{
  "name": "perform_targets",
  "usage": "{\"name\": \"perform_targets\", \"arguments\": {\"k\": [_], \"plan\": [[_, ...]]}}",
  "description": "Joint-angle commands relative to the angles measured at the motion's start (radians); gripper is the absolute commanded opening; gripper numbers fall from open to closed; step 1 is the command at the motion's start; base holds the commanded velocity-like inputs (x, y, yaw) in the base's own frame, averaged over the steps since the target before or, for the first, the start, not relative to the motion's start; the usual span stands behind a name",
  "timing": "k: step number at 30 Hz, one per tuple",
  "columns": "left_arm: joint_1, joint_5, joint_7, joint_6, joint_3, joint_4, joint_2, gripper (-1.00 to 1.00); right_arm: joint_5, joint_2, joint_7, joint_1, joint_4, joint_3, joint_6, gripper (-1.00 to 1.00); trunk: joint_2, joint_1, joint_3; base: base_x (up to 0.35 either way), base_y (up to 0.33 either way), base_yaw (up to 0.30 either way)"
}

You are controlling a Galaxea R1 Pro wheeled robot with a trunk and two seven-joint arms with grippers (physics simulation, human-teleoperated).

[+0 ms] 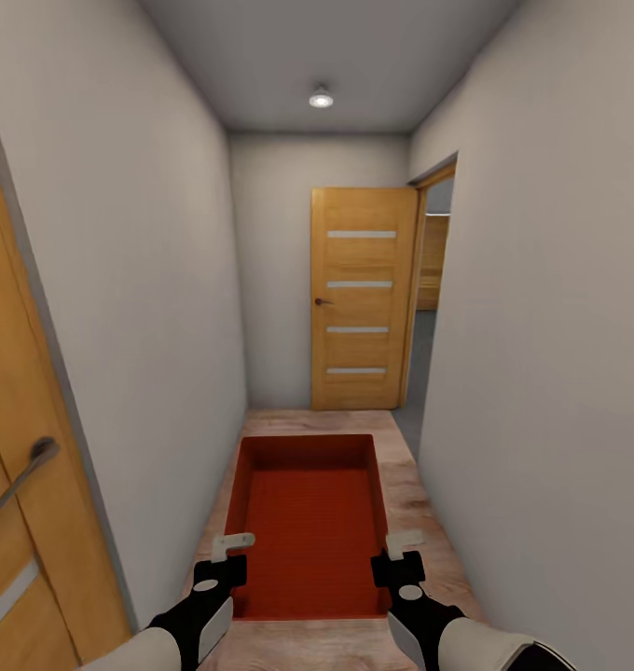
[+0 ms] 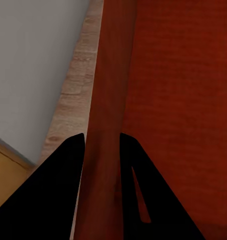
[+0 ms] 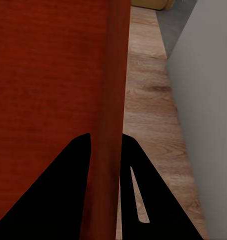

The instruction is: Move the two storage containers from the living room to the garage. In the garage, place one container on the floor and stack the other container on top of it (either order is fine).

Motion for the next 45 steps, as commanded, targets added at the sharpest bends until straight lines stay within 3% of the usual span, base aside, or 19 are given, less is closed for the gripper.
{"name": "perform_targets", "arguments": {"k": [1, 45], "plan": [[0.000, -0.005, 0.044, -0.005, 0.020, -0.001, 0.000, -1.00, 0.004, 0.001, 0.038, 0.000, -0.012, -0.080, 0.002, -1.00, -0.001, 0.001, 0.000, 0.322, 0.000, 0.000], [0.000, -0.005, 0.043, -0.005, 0.019, 0.000, 0.000, -1.00, 0.004, 0.000, 0.038, -0.001, -0.012, -0.080, 0.004, -1.00, -0.001, 0.001, 0.000, 0.322, 0.000, 0.000]]}}
